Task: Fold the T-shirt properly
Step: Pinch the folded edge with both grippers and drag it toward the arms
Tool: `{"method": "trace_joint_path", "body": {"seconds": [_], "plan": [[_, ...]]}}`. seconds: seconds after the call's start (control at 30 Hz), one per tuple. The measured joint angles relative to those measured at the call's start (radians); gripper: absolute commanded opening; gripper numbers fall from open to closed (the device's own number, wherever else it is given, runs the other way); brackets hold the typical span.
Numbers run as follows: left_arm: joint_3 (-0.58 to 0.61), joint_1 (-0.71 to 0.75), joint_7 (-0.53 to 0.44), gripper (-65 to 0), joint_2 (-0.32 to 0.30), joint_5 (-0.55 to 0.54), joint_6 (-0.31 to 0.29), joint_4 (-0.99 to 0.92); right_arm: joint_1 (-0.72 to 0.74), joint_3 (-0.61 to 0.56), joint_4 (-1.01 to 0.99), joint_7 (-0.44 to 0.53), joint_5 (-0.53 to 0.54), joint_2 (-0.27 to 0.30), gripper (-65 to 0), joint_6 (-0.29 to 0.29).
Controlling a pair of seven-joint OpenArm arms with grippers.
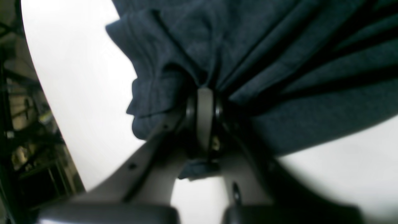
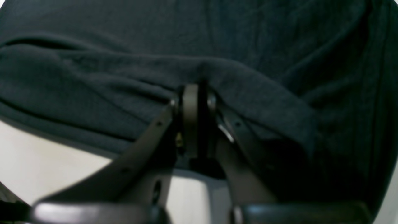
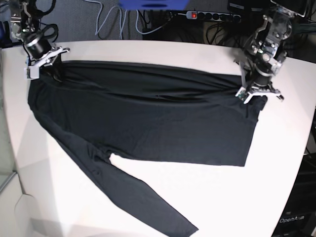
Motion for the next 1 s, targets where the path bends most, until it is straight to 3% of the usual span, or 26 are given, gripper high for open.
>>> {"method": "trace_joint_path", "body": {"seconds": [0.1,0.47,0.63,1.0], "plan": [[-0.021,0.044,0.006,-65.0,0.000,0.000,-0.003,0.033,-0.026,0.006,0.001,0.041,-0.001,-0.005,-62.6,0.002],[-0.151,0.135,0.097,-65.0,0.020,-0.022,-0.050,0.141,-0.027,0.008,0.003,0.039,-0.008,-0.001,-62.6,0.002],[-0.232,0.082,0.100,-65.0,0.083,-0.019,-0.049,0.150,-0.041,0.009,0.092,-0.042,-0.052,-0.001,-62.6,-0.042],[-0.262,0.100,0.093,-65.0,0.084,-0.016,-0.047,0.306,-0.164,0.024,0.301,-0.176,-0.112,-0.014,-62.6,-0.054]]}}
